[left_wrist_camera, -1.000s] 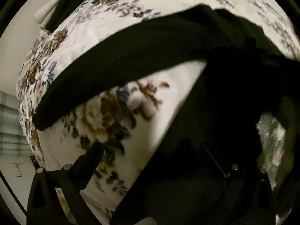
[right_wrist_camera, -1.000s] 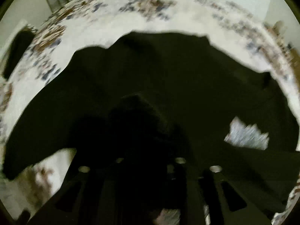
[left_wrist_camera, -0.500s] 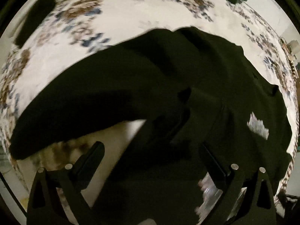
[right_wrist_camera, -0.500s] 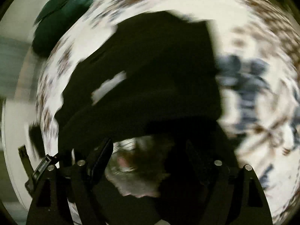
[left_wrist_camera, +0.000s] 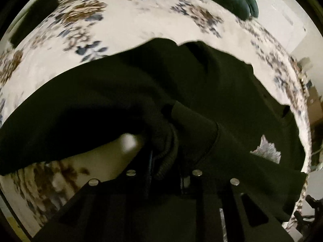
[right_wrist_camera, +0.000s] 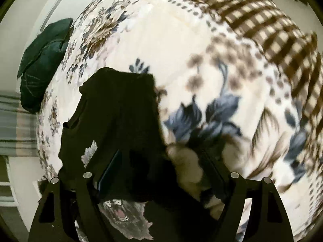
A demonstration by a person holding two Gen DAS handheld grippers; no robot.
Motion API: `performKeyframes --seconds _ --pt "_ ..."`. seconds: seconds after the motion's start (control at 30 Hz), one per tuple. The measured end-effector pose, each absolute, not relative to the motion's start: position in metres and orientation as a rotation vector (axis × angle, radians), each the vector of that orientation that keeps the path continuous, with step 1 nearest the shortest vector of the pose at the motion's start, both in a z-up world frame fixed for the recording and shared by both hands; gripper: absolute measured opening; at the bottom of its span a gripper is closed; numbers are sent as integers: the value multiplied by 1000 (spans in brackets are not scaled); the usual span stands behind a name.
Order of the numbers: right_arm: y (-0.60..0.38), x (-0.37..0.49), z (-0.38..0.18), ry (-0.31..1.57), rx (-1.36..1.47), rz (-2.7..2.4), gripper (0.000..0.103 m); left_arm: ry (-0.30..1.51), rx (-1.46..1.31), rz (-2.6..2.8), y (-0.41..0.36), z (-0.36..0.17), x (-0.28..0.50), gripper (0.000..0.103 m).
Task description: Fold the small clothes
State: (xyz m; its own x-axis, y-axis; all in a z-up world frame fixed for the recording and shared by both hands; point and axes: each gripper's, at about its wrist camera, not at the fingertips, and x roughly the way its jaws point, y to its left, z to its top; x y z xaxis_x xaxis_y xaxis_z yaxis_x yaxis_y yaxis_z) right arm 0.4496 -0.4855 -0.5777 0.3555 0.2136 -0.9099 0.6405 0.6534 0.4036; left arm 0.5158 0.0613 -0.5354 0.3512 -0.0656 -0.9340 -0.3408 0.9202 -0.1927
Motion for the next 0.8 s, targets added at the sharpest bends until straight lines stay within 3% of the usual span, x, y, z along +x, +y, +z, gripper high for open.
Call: performKeyframes --seconds 0.37,0.5,0.6,0.67,0.8 --pt "-492 506 -610 1205 937 -313 82 1157 -394 210 65 -502 486 11" --pt "-486 521 -607 1230 869 -282 82 1256 -483 202 74 -526 462 11" --pt "-477 528 -605 1245 827 -265 82 1272 -549 199 77 -532 453 15" --pt "-470 529 -602 1244 807 -253 82 1300 -554 184 75 -535 453 25" --pt "-450 521 -593 1246 762 -251 82 1328 -514 165 73 -532 441 27"
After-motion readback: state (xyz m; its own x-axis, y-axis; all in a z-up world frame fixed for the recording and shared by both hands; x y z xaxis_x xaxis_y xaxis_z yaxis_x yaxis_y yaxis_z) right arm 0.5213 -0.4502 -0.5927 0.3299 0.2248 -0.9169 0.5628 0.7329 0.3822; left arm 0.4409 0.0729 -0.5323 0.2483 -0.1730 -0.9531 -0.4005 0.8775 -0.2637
